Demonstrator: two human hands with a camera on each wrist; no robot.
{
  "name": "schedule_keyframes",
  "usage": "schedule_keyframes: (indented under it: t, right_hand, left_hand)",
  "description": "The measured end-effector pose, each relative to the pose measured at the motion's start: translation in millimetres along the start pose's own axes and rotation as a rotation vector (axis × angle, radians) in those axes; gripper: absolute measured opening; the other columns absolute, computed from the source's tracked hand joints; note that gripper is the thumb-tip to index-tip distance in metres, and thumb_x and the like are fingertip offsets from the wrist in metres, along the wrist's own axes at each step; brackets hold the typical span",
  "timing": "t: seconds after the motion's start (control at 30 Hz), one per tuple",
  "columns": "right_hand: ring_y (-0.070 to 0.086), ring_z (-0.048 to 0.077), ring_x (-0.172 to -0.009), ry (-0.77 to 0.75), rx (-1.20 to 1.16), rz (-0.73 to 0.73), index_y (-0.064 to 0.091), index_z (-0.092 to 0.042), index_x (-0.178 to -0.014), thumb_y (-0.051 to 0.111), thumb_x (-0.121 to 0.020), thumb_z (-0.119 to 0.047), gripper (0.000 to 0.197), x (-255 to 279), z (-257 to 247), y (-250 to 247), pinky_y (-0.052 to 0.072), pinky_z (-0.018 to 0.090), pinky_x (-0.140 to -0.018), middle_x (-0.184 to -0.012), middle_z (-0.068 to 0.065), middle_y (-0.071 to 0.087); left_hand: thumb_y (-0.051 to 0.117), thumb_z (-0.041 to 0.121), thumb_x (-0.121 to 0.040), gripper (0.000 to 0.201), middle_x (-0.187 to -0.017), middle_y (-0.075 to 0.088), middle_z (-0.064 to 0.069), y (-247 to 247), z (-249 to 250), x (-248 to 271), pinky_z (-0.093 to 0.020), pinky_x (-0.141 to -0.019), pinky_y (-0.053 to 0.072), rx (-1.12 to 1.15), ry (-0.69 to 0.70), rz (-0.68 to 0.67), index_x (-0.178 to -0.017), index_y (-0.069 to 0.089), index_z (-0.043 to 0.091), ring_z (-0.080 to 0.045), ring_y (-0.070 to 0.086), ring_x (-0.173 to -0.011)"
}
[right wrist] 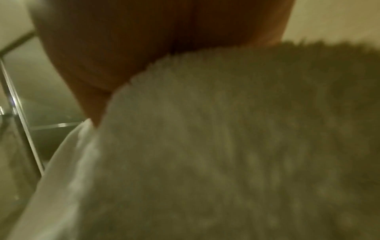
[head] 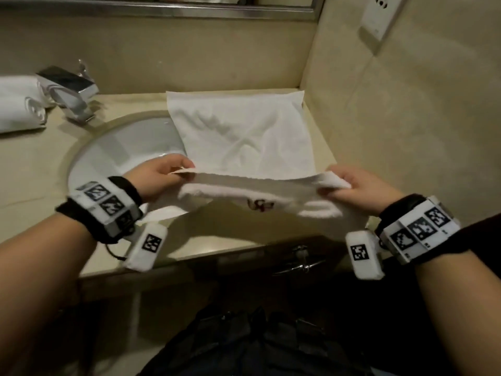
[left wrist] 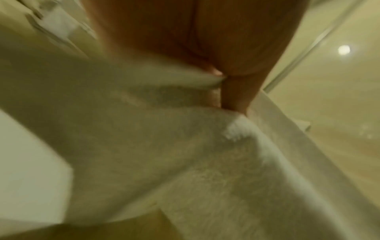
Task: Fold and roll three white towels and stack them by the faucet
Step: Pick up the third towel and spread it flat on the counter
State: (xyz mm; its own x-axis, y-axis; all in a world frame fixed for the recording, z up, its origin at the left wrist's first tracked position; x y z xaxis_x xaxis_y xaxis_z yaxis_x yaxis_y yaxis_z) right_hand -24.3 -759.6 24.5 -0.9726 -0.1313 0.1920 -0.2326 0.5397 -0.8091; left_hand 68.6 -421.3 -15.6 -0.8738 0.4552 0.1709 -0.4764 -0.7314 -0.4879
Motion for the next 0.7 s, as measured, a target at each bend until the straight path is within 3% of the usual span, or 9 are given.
schedule_keyframes:
  t: [0.07,0.13,0.23,0.33,0.4,0.43,0.5,0.6,0.7]
  right_hand:
    - [0.057,0.015,-0.085,0.085,0.035,-0.18,0.062,-0.022,-0.086,0.061,-0.079,-0.046,0.025,2.0,14.6,18.7,0.042,0.024,-0.076,-0.088,-0.007,0.064]
    - [0.054,0.013,-0.072,0.165,0.021,-0.309,0.06,-0.015,-0.071,0.051,-0.07,-0.063,0.049,1.0,27.4,38.3,0.04,0.026,-0.068,-0.074,-0.004,0.06]
    - [0.054,0.008,-0.063,0.287,-0.004,-0.427,0.064,-0.018,-0.058,0.033,-0.068,-0.074,0.064,-3.4,45.4,60.3,0.037,0.026,-0.068,-0.063,-0.007,0.059]
    - [0.061,0.01,-0.065,0.375,0.018,-0.304,0.068,-0.02,-0.062,0.039,-0.081,-0.065,0.057,-12.2,68.0,69.2,0.043,0.027,-0.068,-0.067,-0.005,0.069]
    - [0.061,0.025,-0.085,0.428,0.122,0.026,0.066,-0.015,-0.084,0.052,-0.087,-0.043,0.032,-24.1,89.2,66.5,0.047,0.033,-0.079,-0.092,0.009,0.069]
    - [0.059,0.028,-0.092,0.482,0.109,0.178,0.061,-0.014,-0.094,0.054,-0.086,-0.039,0.027,-27.4,93.6,63.6,0.047,0.036,-0.085,-0.1,0.01,0.066]
    - [0.057,0.028,-0.094,0.574,0.023,0.237,0.053,-0.016,-0.102,0.053,-0.085,-0.046,0.035,-34.4,96.8,64.5,0.046,0.036,-0.085,-0.1,0.006,0.061]
    - [0.052,0.024,-0.068,0.581,-0.056,0.07,0.051,-0.013,-0.075,0.035,-0.089,-0.057,0.049,-48.3,89.0,74.1,0.036,0.03,-0.064,-0.069,0.004,0.055]
    - [0.045,0.022,-0.055,0.57,-0.064,0.048,0.042,-0.013,-0.059,0.038,-0.091,-0.051,0.05,-61.8,80.0,73.8,0.031,0.03,-0.054,-0.058,0.005,0.047]
  left_hand:
    - [0.063,0.031,-0.082,0.011,-0.072,0.06,0.006,-5.3,0.0,16.0,-0.02,-0.07,0.042,0.026,-0.019,-0.125,-0.073,0.062,0.025,0.0,0.054,-0.065]
    - [0.058,0.053,-0.078,0.027,-0.063,0.059,0.014,8.8,-7.5,28.0,-0.006,-0.061,0.038,-0.257,-0.113,-0.34,-0.068,0.061,0.028,0.007,0.052,-0.058]
    - [0.046,0.046,-0.088,0.027,-0.07,0.061,0.014,37.7,-29.9,33.2,-0.003,-0.064,0.038,-0.532,-0.226,-0.562,-0.072,0.06,0.031,0.005,0.052,-0.061]
    - [0.046,0.042,-0.091,0.03,-0.098,0.067,-0.001,43.4,-50.0,24.0,-0.024,-0.083,0.042,-0.646,-0.215,-0.317,-0.096,0.065,0.019,-0.014,0.058,-0.088]
    - [0.055,0.039,-0.086,0.032,-0.112,0.06,-0.008,40.5,-60.5,14.6,-0.033,-0.089,0.042,-0.743,-0.217,-0.086,-0.108,0.059,0.016,-0.025,0.055,-0.101]
    - [0.058,0.039,-0.084,0.036,-0.115,0.057,-0.009,40.4,-64.0,12.9,-0.036,-0.091,0.043,-0.795,-0.248,-0.058,-0.113,0.056,0.017,-0.027,0.054,-0.104]
    - [0.057,0.038,-0.084,0.037,-0.116,0.057,-0.008,42.7,-68.1,12.8,-0.037,-0.093,0.042,-0.878,-0.276,-0.074,-0.115,0.054,0.018,-0.028,0.053,-0.106]
    - [0.052,0.028,-0.087,0.012,-0.104,0.062,-0.006,40.6,-69.3,19.8,-0.032,-0.08,0.043,-0.853,-0.238,-0.067,-0.094,0.058,0.02,-0.025,0.055,-0.092]
    - [0.053,0.026,-0.085,0.013,-0.085,0.061,0.004,38.8,-68.6,31.7,-0.023,-0.068,0.036,-0.866,-0.249,-0.364,-0.073,0.048,0.029,-0.016,0.05,-0.077]
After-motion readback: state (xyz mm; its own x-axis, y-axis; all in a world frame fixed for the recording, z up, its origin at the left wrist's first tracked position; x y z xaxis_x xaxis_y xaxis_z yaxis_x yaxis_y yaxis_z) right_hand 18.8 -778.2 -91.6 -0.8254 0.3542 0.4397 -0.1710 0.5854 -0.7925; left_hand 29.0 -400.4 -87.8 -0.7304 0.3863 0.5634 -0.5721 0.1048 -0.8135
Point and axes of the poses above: each hand's wrist, its own x-axis away from the middle knuckle, its own y-axis out of the palm, z = x × y, the point moved 1 cm from there along -x, towards the middle knuckle
